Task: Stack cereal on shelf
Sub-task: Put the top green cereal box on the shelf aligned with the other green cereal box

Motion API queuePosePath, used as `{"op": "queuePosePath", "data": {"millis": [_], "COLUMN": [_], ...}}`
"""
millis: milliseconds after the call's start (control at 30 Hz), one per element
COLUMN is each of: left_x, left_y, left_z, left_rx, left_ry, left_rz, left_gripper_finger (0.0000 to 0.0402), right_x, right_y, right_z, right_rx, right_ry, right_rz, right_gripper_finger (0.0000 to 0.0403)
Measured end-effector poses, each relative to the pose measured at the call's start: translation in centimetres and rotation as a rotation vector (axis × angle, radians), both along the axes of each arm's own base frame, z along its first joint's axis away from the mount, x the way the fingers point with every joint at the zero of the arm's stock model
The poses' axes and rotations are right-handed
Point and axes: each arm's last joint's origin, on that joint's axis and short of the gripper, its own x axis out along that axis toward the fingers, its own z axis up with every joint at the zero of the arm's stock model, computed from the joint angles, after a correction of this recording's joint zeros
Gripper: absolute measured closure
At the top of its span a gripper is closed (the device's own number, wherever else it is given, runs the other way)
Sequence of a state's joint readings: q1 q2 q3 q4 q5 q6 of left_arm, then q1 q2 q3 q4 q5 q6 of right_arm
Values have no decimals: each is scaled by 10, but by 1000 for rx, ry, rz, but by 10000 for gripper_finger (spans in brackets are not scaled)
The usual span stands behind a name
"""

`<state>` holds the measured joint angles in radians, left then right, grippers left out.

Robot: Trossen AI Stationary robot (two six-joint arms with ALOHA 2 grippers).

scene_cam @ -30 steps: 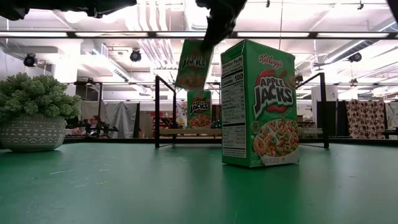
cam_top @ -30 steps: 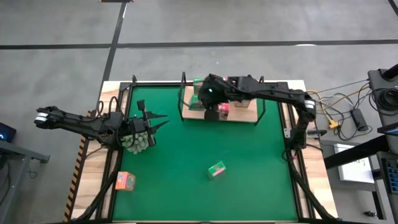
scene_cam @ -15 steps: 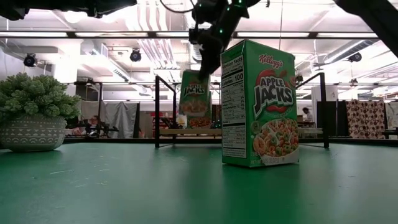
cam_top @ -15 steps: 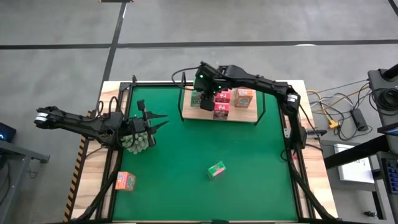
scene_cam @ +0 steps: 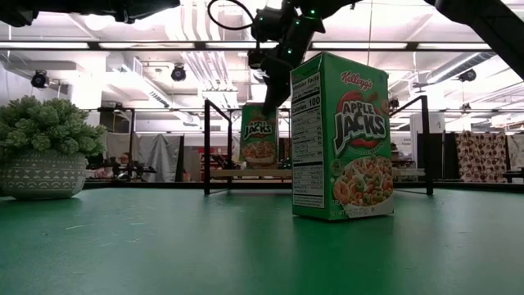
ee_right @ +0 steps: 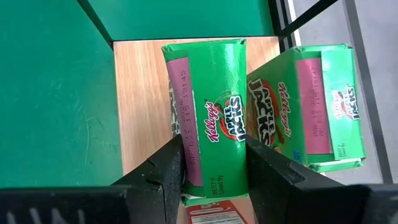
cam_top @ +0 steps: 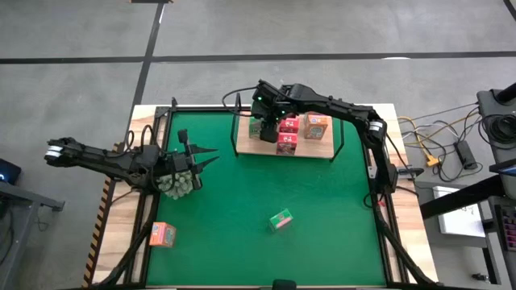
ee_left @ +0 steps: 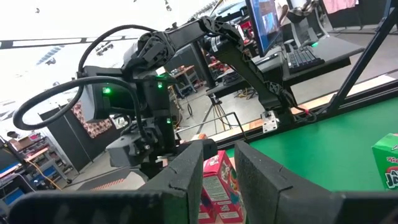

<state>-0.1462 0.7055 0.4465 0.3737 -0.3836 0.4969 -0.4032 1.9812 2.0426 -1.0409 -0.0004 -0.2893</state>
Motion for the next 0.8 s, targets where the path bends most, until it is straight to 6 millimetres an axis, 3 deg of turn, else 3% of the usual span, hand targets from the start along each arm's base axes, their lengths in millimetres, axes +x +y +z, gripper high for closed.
{"op": "queuePosePath", "data": {"millis": [400, 800], "left_x": [0, 0], "left_y": [0, 0], "left_z": [0, 0], "left_rx": [0, 0], "left_ry": [0, 0], "left_rz": [0, 0], "left_gripper_finger": [326, 326], "right_x": [0, 1], "right_y": [-2, -2], "right_z": [0, -14], "right_rx": [-5, -8], "right_ry": [-9, 15], "right_rz": [-1, 19], "right_gripper_finger": [266, 266]}}
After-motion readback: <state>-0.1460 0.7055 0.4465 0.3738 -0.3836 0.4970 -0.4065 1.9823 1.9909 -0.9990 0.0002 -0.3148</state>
